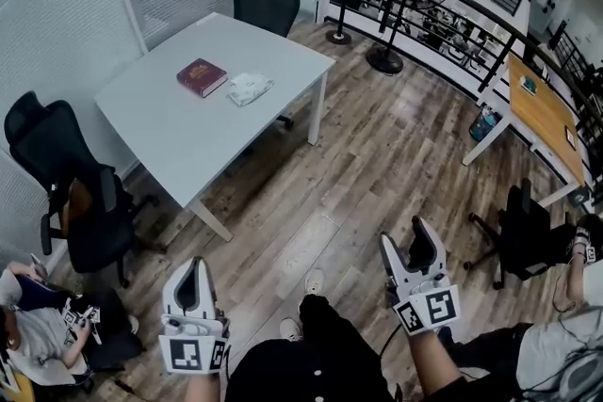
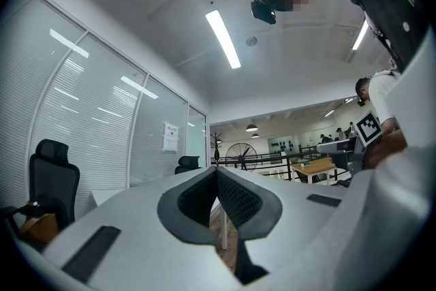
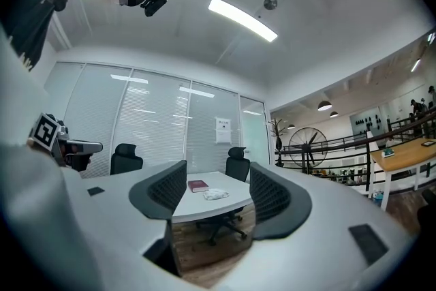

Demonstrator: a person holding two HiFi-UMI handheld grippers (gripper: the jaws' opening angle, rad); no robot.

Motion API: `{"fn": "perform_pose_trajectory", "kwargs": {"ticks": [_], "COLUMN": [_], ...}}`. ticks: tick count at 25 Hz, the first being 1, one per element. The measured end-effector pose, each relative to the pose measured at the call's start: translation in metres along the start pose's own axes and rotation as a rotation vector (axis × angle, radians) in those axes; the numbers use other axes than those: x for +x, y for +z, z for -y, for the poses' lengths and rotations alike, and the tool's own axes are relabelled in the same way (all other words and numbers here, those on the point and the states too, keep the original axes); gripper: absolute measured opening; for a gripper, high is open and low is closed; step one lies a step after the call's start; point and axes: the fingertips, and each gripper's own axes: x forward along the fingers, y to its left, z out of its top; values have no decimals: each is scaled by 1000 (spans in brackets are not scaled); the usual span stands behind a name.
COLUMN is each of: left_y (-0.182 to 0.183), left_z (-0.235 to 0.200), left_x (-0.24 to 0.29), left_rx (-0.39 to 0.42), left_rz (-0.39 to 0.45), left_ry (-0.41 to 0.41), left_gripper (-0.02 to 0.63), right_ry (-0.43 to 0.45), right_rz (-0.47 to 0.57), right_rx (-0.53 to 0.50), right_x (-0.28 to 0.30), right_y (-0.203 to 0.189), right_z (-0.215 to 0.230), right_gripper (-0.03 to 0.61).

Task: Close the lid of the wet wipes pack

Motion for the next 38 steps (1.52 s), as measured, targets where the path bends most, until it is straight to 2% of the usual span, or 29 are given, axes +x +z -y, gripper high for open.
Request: {"fn": "perform_pose_trajectory", "kwargs": {"ticks": [3,7,18,26,38], "left_y": [-7,-9,-23,-20,-17], "left_z": [-5,-9,-17,-22,-19], "left_x": [11,32,96,149,215], "left_rx": [-3,-2,6,21,30], "left_rz": [-4,-3,-14,-16,-7], "left_ry": [5,9,16,25,77], "left_gripper": [15,15,15,15,15], "right_ry": [0,9,23,37,59], "right_rz": [3,12,-1,8,11], "right_rx": [3,10,10,20,37], "right_x": [14,35,95,146,203], "right_y": [-4,-5,-15,-15,-15], "right_z": [3,11,41,68,118], "right_gripper": [299,259,259,259,260]}}
